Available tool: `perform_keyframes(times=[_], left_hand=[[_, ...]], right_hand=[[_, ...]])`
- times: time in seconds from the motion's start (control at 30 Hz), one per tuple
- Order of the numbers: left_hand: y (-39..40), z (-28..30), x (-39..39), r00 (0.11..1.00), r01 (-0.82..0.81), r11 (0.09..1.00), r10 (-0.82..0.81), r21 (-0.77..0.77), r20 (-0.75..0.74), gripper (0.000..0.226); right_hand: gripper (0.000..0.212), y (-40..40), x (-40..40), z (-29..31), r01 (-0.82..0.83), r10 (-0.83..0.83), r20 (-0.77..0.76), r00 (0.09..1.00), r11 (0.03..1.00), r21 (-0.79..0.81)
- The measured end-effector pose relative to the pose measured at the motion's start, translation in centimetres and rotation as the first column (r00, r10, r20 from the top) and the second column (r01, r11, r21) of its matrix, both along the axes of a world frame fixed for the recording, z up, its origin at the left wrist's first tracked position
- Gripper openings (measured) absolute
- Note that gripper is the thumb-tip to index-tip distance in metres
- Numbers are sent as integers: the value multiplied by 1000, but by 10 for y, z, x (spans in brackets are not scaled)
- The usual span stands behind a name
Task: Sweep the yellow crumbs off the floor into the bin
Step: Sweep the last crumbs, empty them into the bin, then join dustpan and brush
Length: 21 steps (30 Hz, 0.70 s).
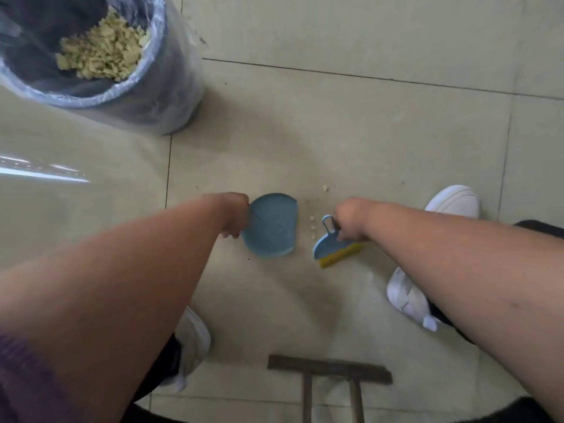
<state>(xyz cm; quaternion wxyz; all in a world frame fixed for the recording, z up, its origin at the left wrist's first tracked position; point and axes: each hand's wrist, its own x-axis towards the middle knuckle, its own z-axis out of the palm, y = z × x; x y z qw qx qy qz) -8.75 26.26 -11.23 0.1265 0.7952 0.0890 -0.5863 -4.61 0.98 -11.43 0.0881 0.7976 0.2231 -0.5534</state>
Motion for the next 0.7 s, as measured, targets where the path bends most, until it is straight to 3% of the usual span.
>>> perform_keyframes(times=[0.2,0.37,0.5,0.63,0.7], left_hand=[[18,-14,6,983,-183,983,183,-10,18,16],[35,-13,5,971,-239,971,238,19,23,20],[47,-5,0,975,-222,973,223,60,-1,31],[60,4,-7,975,-222,967,223,129,5,32],[63,7,-13,974,-227,966,229,121,3,29]], right_hand=[[31,0,40,-11,111,-148,209,967,978,179],[27,-3,56,-18,246,-305,324,896,946,210],[31,-6,63,-6,349,-392,292,872,918,189],[27,-8,51,4,558,-581,116,806,810,182],[21,-3,29,2,569,-586,70,808,805,170]])
